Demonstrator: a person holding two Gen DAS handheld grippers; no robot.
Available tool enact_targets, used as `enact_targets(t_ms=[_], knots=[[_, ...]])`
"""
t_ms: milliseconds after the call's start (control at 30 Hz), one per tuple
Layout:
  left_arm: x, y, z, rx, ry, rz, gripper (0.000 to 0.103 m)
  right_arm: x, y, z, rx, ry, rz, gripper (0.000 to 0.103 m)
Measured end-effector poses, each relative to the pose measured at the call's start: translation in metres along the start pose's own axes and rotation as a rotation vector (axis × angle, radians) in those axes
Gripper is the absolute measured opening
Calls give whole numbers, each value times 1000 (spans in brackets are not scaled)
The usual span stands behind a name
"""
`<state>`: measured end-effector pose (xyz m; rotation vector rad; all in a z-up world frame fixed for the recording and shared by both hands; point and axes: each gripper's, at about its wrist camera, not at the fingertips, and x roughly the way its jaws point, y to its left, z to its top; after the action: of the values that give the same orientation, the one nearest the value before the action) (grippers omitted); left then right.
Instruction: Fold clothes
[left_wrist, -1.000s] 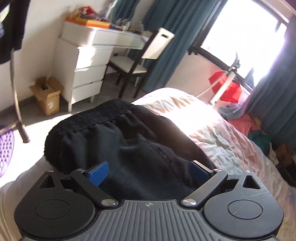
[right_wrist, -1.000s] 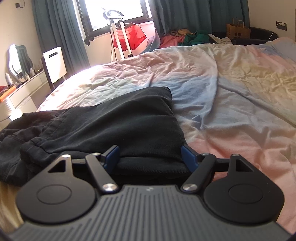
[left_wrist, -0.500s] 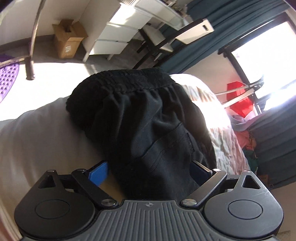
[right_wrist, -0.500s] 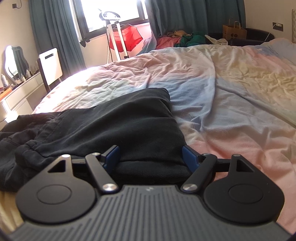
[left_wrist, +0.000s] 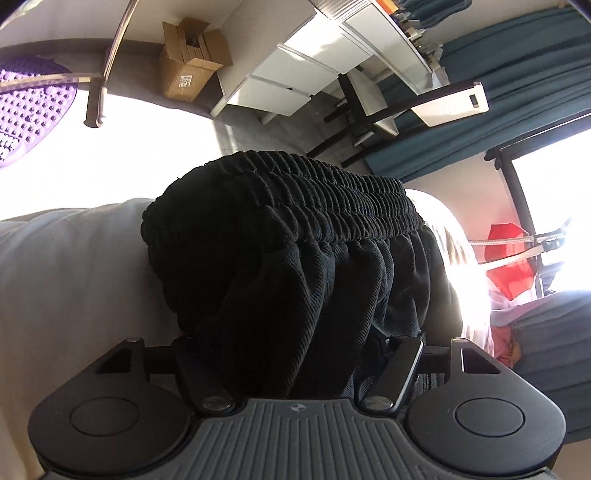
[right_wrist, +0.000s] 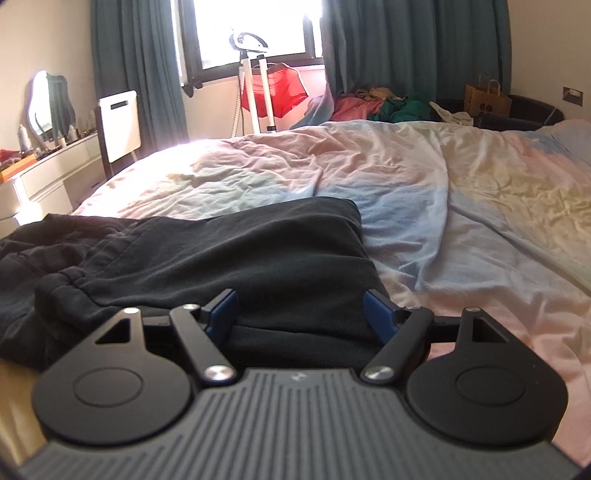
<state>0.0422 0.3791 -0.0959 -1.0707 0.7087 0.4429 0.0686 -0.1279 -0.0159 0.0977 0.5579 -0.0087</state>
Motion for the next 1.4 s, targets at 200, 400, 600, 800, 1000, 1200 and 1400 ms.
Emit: enact_targets(t_ms=[200,400,600,800,1000,1200,1400], knots=[[-13,-48,-6,147,-78,77,35,20,7,-12,-45,81,20,78],[-29,-145,-23,346,-221,86,18,24,2,-16,-14,75,51,78],[-73,-265,-101,667,-375,-35,16,13,-12,-9,71,68,82,75],[-103,-364,-227,887,-500,-177,15,-27,-56,13,228,6,47,76],[-77,-384,-370,1125,-554,-291,13,-59,-134,30,453,-91,-65,76],[-38,-383,-514,1379,-584,-399,13,-79,-198,21,662,-181,-75,78],[-3,-354,-563,1625,-531,-386,14,-64,-196,17,672,-153,50,79]])
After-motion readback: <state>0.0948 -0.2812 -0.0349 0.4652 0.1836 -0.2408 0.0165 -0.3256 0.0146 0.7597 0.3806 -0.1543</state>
